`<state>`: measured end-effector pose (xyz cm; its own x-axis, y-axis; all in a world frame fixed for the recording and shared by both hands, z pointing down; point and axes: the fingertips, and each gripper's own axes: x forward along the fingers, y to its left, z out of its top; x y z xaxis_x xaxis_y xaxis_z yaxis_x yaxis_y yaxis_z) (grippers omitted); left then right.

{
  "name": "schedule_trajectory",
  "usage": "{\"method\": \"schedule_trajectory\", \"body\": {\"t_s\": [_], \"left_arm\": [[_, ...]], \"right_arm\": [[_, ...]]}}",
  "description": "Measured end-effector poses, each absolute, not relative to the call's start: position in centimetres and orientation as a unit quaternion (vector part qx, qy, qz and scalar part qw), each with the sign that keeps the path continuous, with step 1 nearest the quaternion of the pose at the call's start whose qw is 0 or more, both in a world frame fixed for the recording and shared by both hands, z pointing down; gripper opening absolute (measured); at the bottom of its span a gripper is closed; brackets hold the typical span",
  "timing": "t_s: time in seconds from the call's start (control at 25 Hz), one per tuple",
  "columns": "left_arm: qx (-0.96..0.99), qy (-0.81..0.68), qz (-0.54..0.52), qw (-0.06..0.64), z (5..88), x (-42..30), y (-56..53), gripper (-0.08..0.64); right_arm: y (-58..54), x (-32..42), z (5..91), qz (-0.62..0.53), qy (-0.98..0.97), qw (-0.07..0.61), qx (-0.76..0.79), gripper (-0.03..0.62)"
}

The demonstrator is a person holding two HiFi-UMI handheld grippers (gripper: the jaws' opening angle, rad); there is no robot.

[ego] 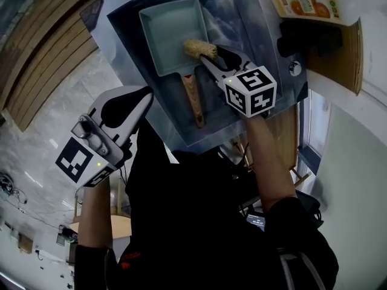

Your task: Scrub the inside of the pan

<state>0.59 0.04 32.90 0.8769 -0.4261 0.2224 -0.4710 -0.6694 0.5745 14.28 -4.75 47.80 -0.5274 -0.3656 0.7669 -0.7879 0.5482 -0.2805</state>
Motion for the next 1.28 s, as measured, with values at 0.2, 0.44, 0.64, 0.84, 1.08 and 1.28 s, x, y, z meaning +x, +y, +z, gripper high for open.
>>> {"method": "schedule_trajectory", "body": {"t_s": [0.2, 0.44, 0.64, 0.84, 1.08, 1.28], "left_arm": [[0.920, -0.255, 0.032, 0.298, 30.3, 0.0, -0.2, 0.018], [0.931, -0.262, 0.019, 0.253, 26.3, -0.9, 0.2, 0.018], [0.941, -0.253, 0.019, 0.224, 22.8, -0.9, 1.2, 0.018], [0.947, -0.246, 0.012, 0.204, 19.8, -0.7, 2.2, 0.018], [0.955, -0.237, 0.004, 0.179, 16.5, -0.9, 3.1, 0.018], [0.962, -0.227, -0.002, 0.153, 13.8, -1.0, 3.3, 0.018]], "right_arm": [[-5.2, 13.4, 44.1, 0.305, -0.828, 0.298, 0.365, 0.175], [-5.1, 12.9, 38.3, 0.279, -0.843, 0.256, 0.382, 0.175], [-4.7, 13.4, 33.3, 0.255, -0.850, 0.225, 0.401, 0.175], [-3.9, 13.5, 28.9, 0.241, -0.858, 0.183, 0.415, 0.175], [-2.9, 13.4, 23.9, 0.223, -0.865, 0.135, 0.428, 0.175], [-1.8, 13.6, 19.8, 0.191, -0.869, 0.117, 0.441, 0.175]]}}
